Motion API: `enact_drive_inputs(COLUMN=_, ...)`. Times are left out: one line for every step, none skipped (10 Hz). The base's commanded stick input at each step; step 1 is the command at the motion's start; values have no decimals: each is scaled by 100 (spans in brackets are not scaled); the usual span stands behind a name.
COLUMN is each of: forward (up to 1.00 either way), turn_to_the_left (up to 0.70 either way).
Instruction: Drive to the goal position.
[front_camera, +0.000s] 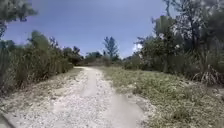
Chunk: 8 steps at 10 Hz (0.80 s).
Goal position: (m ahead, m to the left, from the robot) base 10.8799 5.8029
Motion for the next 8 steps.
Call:
enact_drive_inputs(forward=50, turn_to_the_left=24)
enact_drive_inputs(forward=50, turn_to_the_left=0)
enact_drive_inputs(forward=50, turn_to_the_left=0)
enact_drive_inputs(forward=50, turn_to_the_left=0)
enact_drive_inputs(forward=50, turn_to_the_left=0)
enact_drive_inputs(forward=50, turn_to_the_left=0)
enact_drive_inputs(forward=50, turn_to_the_left=0)
enact_drive_inputs(forward=50, turn_to_the_left=0)
